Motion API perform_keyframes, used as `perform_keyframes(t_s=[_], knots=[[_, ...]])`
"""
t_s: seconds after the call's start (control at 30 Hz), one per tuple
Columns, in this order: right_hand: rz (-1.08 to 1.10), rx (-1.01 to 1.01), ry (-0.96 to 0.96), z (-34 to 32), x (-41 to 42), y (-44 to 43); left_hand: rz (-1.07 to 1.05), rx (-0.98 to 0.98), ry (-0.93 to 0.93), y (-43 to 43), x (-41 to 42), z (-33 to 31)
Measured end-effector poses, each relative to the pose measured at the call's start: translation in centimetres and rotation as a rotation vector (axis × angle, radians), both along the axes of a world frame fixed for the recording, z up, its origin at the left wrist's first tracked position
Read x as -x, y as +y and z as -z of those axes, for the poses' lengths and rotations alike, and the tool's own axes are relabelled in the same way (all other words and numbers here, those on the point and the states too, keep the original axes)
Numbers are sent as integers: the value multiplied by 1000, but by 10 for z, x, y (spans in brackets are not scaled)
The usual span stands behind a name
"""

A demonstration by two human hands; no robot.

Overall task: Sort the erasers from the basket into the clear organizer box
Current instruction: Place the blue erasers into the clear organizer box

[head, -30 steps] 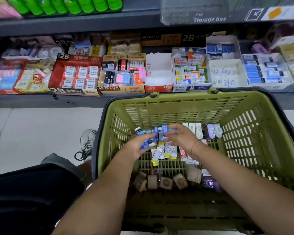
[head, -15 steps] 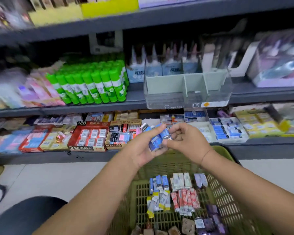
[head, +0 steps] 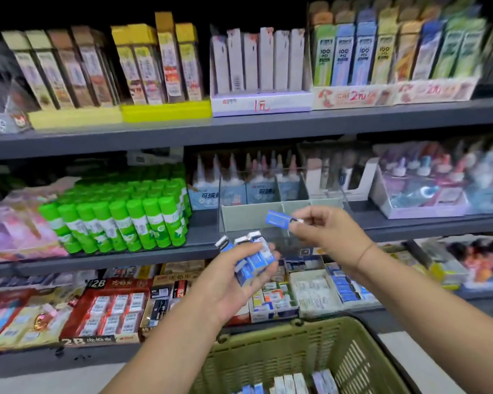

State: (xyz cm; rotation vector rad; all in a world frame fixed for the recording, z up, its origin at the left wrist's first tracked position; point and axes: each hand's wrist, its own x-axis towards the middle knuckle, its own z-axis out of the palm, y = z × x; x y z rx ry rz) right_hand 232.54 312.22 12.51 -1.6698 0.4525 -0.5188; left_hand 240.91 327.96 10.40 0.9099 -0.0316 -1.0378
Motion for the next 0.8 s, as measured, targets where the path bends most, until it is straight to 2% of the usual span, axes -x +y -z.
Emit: perform_keyframes(t_s=[0.07,0.17,0.23,0.3,0.4,0.63,0.8], knots=[[78,141,51,-9,-6,-27,-16,-12,15,-4,-3,1],[143,547,206,-16,-21,-55,-59,-70,-2,-6,-9,4],[139,841,344,-15,-33,-64,-87,-90,-12,-7,-15,6],[85,997,417,-10,-44,-69,-110,-96,-17,-9,-21,7],[31,1047,444,-2,-54,-71,-114,-89,-30,-12,-24,9],[51,1096,413,18,-69,-72,-97,-122,-35,-19,-22,14],[23,1170,489,16,-67,-73,-92,-128,-61,-20,-19,13]])
